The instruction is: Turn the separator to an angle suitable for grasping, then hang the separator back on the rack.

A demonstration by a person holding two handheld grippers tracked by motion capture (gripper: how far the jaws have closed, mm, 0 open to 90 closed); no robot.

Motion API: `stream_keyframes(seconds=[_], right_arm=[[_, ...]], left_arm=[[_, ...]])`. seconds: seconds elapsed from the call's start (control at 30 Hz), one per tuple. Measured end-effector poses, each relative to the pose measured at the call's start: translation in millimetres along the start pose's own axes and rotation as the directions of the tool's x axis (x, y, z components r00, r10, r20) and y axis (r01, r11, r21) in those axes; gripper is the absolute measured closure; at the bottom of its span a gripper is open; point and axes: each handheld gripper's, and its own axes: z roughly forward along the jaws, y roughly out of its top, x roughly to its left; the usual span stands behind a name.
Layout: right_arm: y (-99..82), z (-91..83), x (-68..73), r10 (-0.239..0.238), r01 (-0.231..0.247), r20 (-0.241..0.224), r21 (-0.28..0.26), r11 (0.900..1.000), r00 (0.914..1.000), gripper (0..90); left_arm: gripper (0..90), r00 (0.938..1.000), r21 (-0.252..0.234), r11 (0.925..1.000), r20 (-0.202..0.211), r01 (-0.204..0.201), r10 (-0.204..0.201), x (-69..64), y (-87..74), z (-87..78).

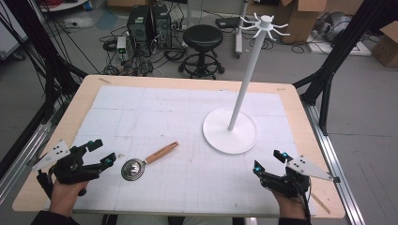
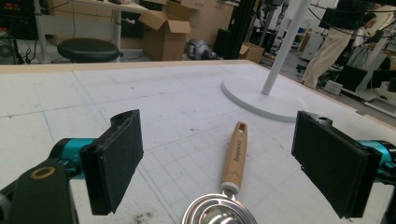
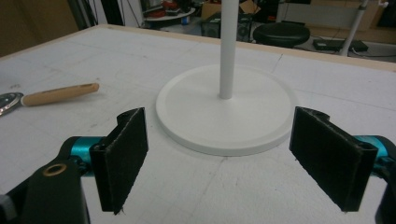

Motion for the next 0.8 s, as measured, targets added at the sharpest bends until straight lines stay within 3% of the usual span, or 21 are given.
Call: stream_keyframes(seconds=[0.33,0.8], right_arm=[[1.3,-2.9,-1.5,0.009,-0.009,0.017,-0.013,0.9999,0.9998,18.4],[-0.6,-9.9,-7.3,0.041,-0.039,0.045,-0.028,0.9988,0.9982,18.4]], left_arm=[[17.2,0.9998,-0.002,0.9998,-0.003,0.021,-0.021,3.8,-1.6,0.1],[17.5,0.9999,0.019,0.9997,0.0,0.013,-0.013,4.5,-2.1,2.9]])
